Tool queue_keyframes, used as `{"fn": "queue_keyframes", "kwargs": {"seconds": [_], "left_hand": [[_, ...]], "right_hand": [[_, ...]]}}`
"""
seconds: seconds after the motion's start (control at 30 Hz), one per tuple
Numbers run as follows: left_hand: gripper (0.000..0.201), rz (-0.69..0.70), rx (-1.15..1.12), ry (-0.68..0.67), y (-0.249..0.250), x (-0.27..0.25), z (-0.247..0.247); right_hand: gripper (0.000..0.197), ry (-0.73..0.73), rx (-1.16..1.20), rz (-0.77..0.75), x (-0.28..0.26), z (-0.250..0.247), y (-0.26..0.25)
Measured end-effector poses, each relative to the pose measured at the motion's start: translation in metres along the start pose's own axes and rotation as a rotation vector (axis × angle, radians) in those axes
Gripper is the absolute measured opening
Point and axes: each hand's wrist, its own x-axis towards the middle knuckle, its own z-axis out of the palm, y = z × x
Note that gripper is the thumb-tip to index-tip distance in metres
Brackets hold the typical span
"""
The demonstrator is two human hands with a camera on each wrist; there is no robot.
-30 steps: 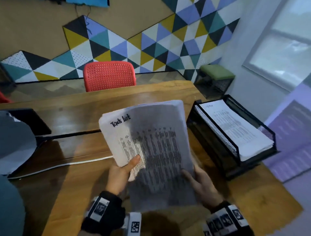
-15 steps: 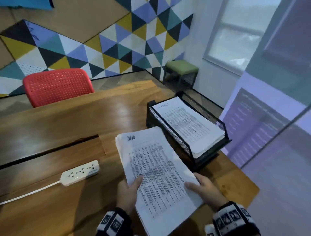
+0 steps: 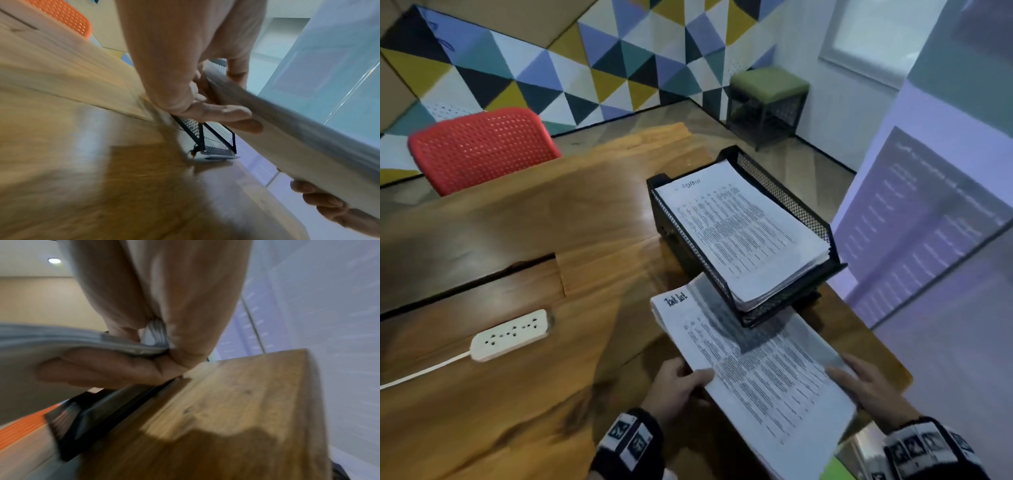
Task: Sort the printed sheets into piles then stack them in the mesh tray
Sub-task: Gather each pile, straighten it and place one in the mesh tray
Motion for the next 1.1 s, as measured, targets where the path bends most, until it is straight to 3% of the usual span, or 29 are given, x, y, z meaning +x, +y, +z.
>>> {"fn": "queue_keyframes", "kwargs": {"seconds": [0.07,0.17,0.3,0.4,0.47,0.57,0.67,0.77,0.83,0.97,1.1], "left_hand": [[0.031,-0.06,-0.011,-0.042,0.005,0.013,0.02],[0.036,-0.163,0.079,-0.15,0.007,0.03,0.048],[0.045,-0.247,0.192,-0.254,-0.002,0.041,0.078],[0.039,-0.232,0.178,-0.193,-0.01,0.047,0.09],[0.039,-0.214,0.142,-0.182,-0.012,0.052,0.094],[0.037,-0.235,0.241,-0.198,-0.004,0.057,0.095],[0.039,-0.213,0.535,0.082,0.012,0.067,0.08],[0.04,-0.107,0.857,0.366,0.023,0.082,0.06],[0.036,-0.07,0.868,0.38,0.026,0.091,0.056],[0.029,-0.055,0.858,0.372,0.025,0.1,0.056],[0.023,-0.036,0.858,0.323,0.026,0.099,0.052]], "right_hand": [[0.071,0.032,0.051,0.049,0.009,-0.019,0.013],[0.026,0.123,0.12,0.098,0.02,-0.035,0.032],[0.029,0.294,0.194,0.102,0.026,-0.046,0.042],[0.014,0.477,0.519,0.093,0.022,-0.046,0.039],[0.015,0.403,0.595,0.135,0.019,-0.037,0.04],[0.022,0.317,0.323,0.245,0.018,-0.018,0.051],[0.022,0.433,-0.007,0.248,0.028,-0.012,0.05],[0.027,0.51,-0.177,0.248,0.038,-0.005,0.031],[0.027,0.528,-0.207,0.228,0.049,0.007,0.015],[0.024,0.523,0.085,0.225,0.089,0.042,-0.011],[0.022,0.47,0.048,0.239,0.121,0.077,-0.025]]}}
